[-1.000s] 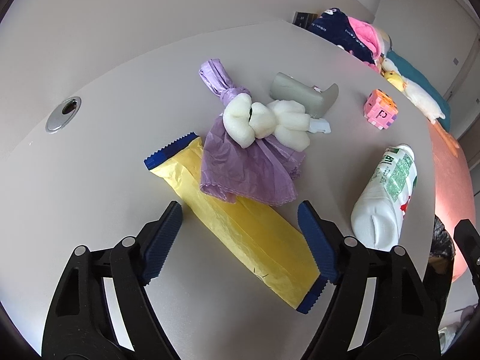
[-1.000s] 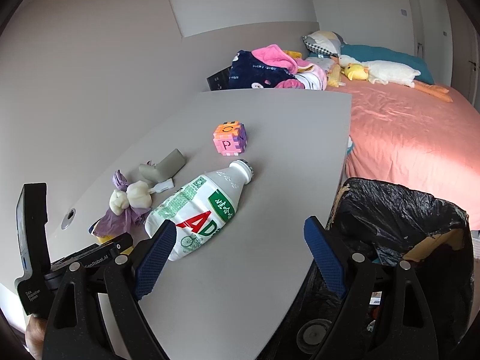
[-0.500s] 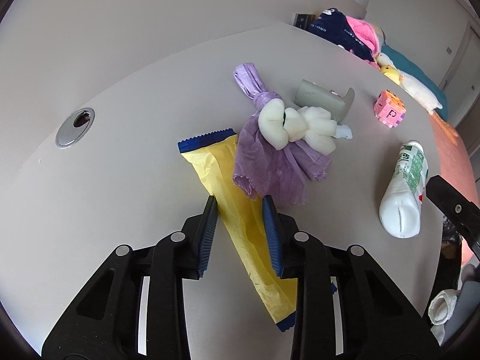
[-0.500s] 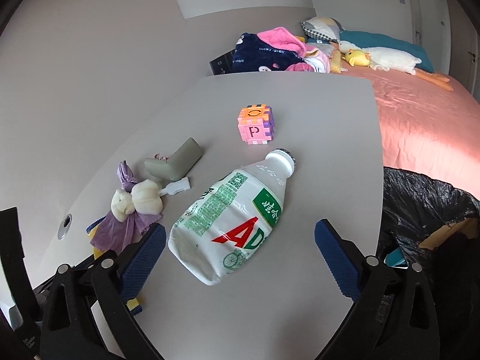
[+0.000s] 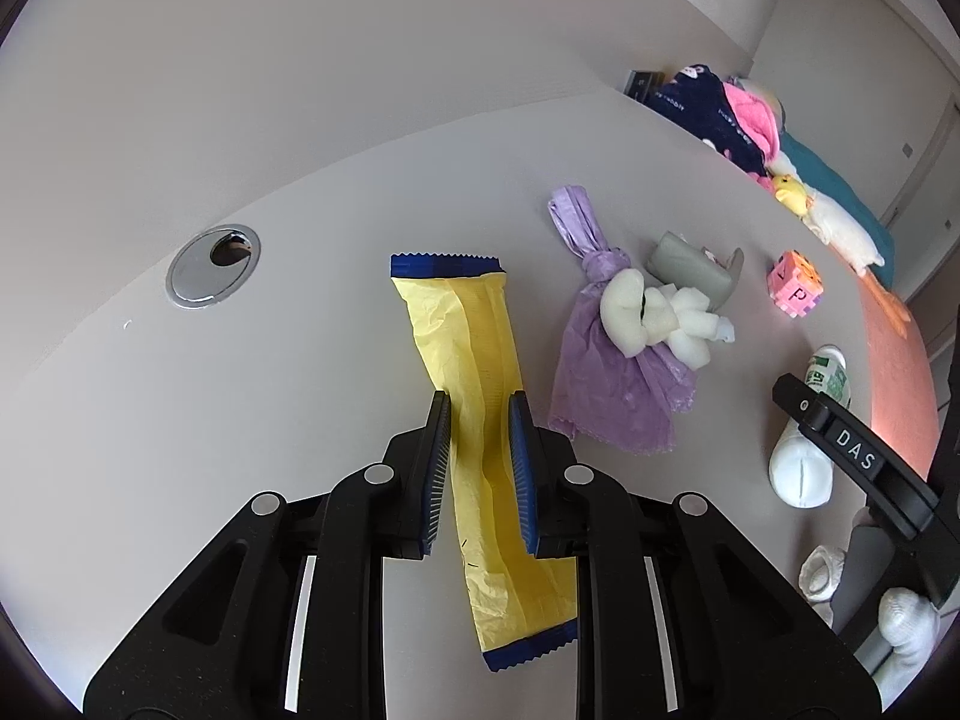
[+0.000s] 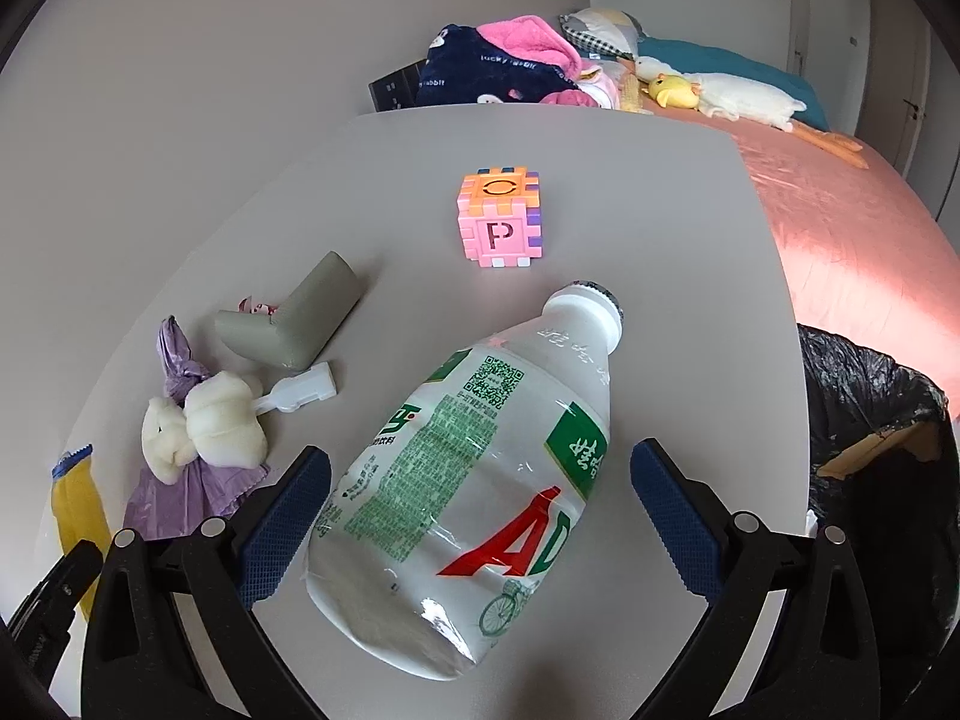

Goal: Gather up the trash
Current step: 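Grasp the yellow snack wrapper with the left gripper while the right grasps the white AD bottle, then carry the yellow wrapper and AD bottle over the black trash bag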

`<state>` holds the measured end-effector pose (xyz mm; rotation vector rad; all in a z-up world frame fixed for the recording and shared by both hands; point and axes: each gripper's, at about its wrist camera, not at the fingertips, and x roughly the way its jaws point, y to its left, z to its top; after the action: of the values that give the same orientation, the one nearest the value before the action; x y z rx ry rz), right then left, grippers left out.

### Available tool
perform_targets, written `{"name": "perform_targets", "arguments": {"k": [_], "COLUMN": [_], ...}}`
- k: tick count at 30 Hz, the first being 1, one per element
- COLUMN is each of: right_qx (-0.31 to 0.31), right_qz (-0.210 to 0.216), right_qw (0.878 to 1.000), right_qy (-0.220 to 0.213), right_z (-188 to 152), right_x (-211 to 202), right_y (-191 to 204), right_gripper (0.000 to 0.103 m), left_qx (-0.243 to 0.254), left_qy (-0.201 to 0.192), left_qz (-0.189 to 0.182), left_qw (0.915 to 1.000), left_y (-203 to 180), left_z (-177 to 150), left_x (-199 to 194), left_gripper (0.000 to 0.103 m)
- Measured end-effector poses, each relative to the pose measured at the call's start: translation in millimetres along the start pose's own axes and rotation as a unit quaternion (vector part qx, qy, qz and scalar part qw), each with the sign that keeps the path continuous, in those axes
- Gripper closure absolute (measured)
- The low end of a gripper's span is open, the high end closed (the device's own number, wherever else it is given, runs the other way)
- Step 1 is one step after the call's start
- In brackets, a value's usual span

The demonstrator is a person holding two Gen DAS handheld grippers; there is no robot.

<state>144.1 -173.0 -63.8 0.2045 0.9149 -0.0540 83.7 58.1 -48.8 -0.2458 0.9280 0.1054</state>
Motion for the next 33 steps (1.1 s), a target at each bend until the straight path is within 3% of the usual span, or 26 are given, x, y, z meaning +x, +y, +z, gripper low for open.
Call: {"name": "perform_targets", "arguments": {"k": [5,7,8,15,22,33], "right_qx": [0.000,-0.013,-0.019,-0.024,-0.020,-0.008], "right_qz": [-0.002,-0.011,-0.012,0.032,0.059,0.113], "right_qw": [1.000,1.000,1.000,0.999,0.998,0.993], "right_qy": [0.012,0.007,0.004,0.006,-0.007,-0.034], "right_z": [-1,-3,-4,-9,-13,-16], "right_x": [8,8,7,-2,-20,-59], "right_y": [4,7,7,-4,-18,-43], "right_gripper": [0.004,0.014,0.014,0.016,0.025,0.027], "left_qx": [-0.008,-0.009,-0.009,-0.007,0.006,0.037], "left_qy": [-0.005,-0.005,-0.006,-0.015,-0.029,-0.036], "left_qz": [-0.004,-0.006,-0.006,-0.013,-0.028,-0.046], "left_qw": [0.9999,0.9999,0.9999,0.9998,0.9992,0.9976], "left_y": [4,4,3,1,-6,-36], "left_z": [2,2,2,2,0,-6], "left_x": [-3,-3,-4,-12,-26,-37], "left_gripper": [0.084,0.084,0.084,0.084,0.084,0.084]}}
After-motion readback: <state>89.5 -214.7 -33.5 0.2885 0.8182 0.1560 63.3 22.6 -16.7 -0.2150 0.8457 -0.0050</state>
